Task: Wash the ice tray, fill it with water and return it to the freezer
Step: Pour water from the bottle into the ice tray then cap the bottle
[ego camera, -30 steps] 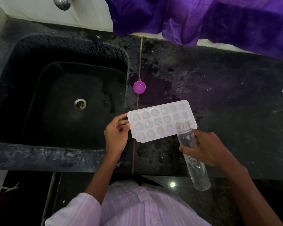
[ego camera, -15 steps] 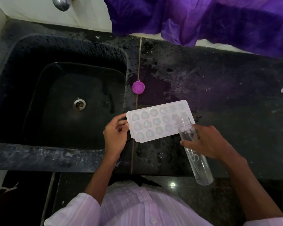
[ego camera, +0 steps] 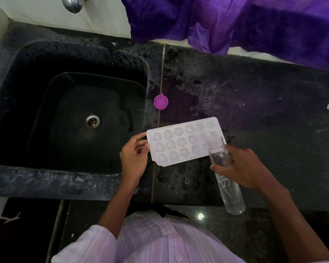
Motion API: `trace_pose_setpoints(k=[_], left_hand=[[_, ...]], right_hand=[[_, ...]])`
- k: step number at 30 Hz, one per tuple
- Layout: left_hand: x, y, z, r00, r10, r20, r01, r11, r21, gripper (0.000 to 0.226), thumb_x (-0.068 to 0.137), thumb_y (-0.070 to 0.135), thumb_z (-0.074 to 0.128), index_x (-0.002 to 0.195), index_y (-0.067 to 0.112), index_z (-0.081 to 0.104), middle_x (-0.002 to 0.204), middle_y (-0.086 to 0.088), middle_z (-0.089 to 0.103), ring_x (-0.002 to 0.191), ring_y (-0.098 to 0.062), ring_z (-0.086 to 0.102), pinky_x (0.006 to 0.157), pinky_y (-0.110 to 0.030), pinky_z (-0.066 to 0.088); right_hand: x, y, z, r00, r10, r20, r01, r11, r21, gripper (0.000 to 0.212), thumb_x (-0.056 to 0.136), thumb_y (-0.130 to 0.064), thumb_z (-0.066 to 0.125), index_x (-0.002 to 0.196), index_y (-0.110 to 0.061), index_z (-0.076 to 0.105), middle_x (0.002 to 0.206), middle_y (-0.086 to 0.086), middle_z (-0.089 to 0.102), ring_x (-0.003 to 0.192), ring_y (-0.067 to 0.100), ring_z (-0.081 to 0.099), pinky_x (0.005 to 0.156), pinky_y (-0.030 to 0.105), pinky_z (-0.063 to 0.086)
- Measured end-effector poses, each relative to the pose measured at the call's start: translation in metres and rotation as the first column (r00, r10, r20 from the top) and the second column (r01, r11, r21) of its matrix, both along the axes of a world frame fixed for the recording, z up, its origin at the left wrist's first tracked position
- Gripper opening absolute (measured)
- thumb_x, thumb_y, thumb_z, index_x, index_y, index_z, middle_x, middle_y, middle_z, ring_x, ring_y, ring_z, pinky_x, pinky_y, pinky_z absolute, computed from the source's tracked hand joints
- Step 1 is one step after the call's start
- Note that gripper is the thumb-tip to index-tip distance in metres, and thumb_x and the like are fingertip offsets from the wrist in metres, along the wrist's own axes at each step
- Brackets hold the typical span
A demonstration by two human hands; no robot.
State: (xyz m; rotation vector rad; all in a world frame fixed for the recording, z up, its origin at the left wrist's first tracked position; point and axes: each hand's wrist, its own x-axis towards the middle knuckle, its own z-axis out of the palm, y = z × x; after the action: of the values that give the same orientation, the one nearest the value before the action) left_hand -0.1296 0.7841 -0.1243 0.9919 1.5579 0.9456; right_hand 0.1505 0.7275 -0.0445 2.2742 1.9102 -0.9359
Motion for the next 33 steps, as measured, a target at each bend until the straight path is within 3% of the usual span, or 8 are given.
trace_pose_setpoints(k=[4,12,18,33], left_hand=[[0.000,0.000,0.000,1.000,-0.004,-0.005,0.004,1.000,0.005,0.037,0.090,-0.004,0.062,0.117,0.020,0.069,0.096,0.004,0.075,0.084,0.002,0.071,0.076,-0.015,0.056],[0.000,0.000,-0.002,1.000,-0.007,-0.002,0.007,1.000,0.015,0.036,0.090,-0.004,0.061,0.118,0.016,0.069,0.095,0.002,0.075,0.082,0.002,0.071,0.074,-0.013,0.054],[0.001,0.000,-0.001,1.000,-0.010,-0.002,0.010,1.000,0.019,0.037,0.091,-0.005,0.061,0.114,0.022,0.068,0.096,0.005,0.074,0.083,0.003,0.070,0.073,-0.012,0.053],[0.001,0.000,0.000,1.000,-0.003,-0.007,0.003,1.000,0.004,0.036,0.091,-0.004,0.061,0.118,0.019,0.068,0.094,0.007,0.074,0.082,0.003,0.070,0.073,-0.012,0.054]], right_hand=[[0.000,-0.008,0.002,0.999,-0.027,-0.018,0.027,0.999,0.017,0.058,0.078,-0.051,0.074,0.128,-0.024,0.059,0.092,-0.018,0.065,0.070,-0.002,0.059,0.063,0.014,0.044],[0.006,-0.014,-0.006,0.998,-0.058,-0.005,0.057,0.997,-0.051,0.062,0.068,-0.068,0.066,0.114,-0.026,0.062,0.089,-0.012,0.070,0.074,0.006,0.067,0.073,0.034,0.060],[0.003,-0.014,-0.006,1.000,-0.016,0.008,0.017,0.997,-0.072,0.055,0.077,-0.058,0.070,0.117,-0.022,0.060,0.088,-0.011,0.068,0.071,0.008,0.067,0.074,0.036,0.060],[0.004,-0.017,-0.010,0.999,-0.026,0.021,0.028,0.994,-0.101,0.047,0.076,-0.060,0.069,0.107,-0.026,0.063,0.082,-0.010,0.070,0.067,0.005,0.066,0.072,0.033,0.060]])
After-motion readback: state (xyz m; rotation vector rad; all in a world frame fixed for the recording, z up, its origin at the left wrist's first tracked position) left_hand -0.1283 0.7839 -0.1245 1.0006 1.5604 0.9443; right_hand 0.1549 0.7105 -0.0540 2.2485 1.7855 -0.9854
